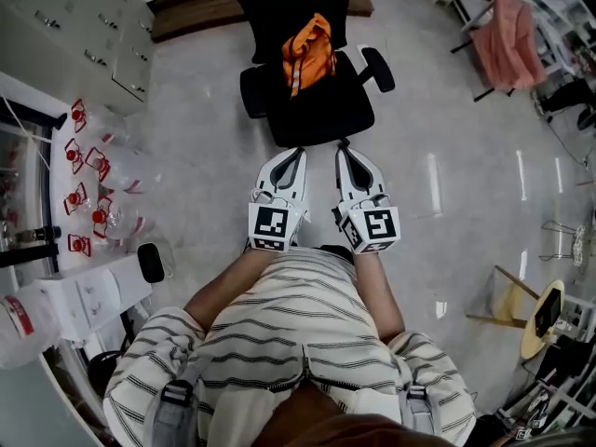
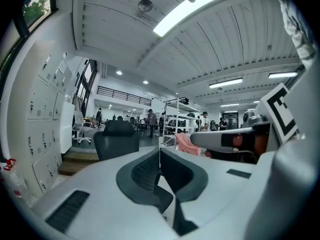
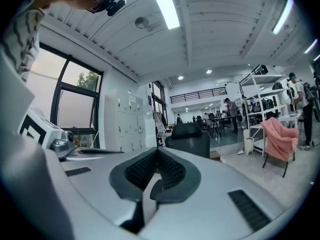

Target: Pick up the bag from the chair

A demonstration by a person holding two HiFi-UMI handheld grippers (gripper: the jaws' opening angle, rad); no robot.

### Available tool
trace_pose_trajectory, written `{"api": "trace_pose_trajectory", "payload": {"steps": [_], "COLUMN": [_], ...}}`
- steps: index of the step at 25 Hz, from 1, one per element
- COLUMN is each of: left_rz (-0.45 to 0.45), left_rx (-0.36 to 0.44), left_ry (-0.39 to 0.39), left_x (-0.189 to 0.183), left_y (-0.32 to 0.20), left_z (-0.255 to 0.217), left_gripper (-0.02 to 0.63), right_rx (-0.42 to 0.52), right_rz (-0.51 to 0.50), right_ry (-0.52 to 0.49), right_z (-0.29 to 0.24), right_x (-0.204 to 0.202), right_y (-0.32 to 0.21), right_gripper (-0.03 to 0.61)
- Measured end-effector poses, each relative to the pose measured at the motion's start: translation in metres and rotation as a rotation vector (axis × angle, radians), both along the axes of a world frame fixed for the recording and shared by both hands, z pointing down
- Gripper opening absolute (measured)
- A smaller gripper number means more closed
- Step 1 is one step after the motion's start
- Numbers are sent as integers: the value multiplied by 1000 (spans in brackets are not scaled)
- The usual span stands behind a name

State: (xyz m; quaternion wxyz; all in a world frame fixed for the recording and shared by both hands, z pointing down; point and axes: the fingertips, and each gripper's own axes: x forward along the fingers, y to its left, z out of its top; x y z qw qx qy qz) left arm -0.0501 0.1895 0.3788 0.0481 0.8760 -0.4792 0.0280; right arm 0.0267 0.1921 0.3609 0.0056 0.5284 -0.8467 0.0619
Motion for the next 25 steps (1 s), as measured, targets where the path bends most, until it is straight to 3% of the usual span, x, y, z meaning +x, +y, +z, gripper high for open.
{"api": "trace_pose_trajectory", "payload": {"steps": [8,17,25], "left_rz": [-2,3,-29], "left_rx": [-38,-77,-63], "left_ry": [6,-16,-33], "left_x": [-16,-7,3], "left_y": [-38,-77,-145], "left_z": [12,30,30], "left_gripper": [23,23,24], "right_rx": [-22,-51,-36], "right_rz": [18,34,-2], "right_ry": [28,8,-13], "right_z": [8,23,25], "right_x": [-17,-4,6], "right_y": [-38,-82,-150], "right_gripper": [18,18,18]}}
